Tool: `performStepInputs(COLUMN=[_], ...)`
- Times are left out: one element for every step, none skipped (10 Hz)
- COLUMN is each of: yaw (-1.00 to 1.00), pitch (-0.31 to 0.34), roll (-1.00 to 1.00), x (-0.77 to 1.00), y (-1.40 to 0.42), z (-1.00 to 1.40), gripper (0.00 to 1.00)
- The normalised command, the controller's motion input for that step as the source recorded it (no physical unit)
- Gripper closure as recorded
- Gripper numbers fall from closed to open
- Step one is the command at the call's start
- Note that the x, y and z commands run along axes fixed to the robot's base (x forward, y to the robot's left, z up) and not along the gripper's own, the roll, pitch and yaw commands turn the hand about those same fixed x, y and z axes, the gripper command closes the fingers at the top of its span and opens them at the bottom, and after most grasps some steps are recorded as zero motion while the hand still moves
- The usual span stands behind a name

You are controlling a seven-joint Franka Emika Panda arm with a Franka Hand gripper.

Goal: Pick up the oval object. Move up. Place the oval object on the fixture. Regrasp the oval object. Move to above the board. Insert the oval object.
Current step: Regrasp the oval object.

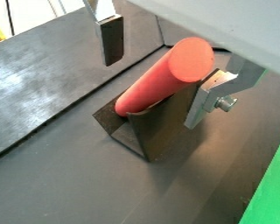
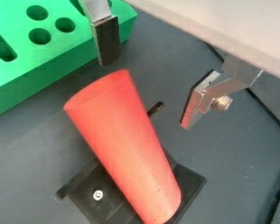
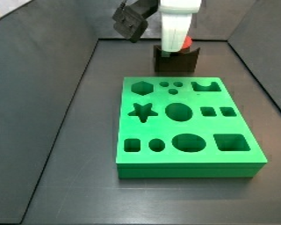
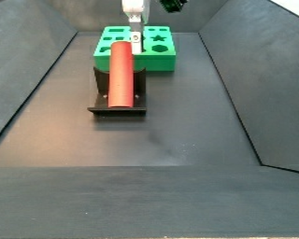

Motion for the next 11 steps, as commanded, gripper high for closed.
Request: performStepInputs(yaw=[0.00, 0.01, 0.01, 0.01, 0.01, 0.01, 0.01, 0.01, 0.01, 0.01, 0.01], pitch=[0.122, 0.120, 0.125, 0.132, 0.137, 0.145, 0.147, 0.145, 0.143, 0.142, 0.143], roll=[0.11, 0.11, 0.11, 0.12, 0.12, 0.12, 0.11, 0.11, 0.11, 0.11, 0.11], x=[0.78, 0.74, 0.68, 0.65, 0.62, 0.57, 0.55, 0.52, 0.50, 0.45, 0.43], y=[-0.02, -0.02, -0.02, -0.02, -0.02, -0.03, -0.03, -0.02, -0.02, -0.02, -0.02], z=[-0.04, -0.04, -0.04, -0.04, -0.03, -0.03, -0.03, -0.04, -0.04, -0.03, -0.03], gripper=[0.00, 0.00, 0.00, 0.00, 0.00, 0.00, 0.00, 0.00, 0.00, 0.00, 0.00])
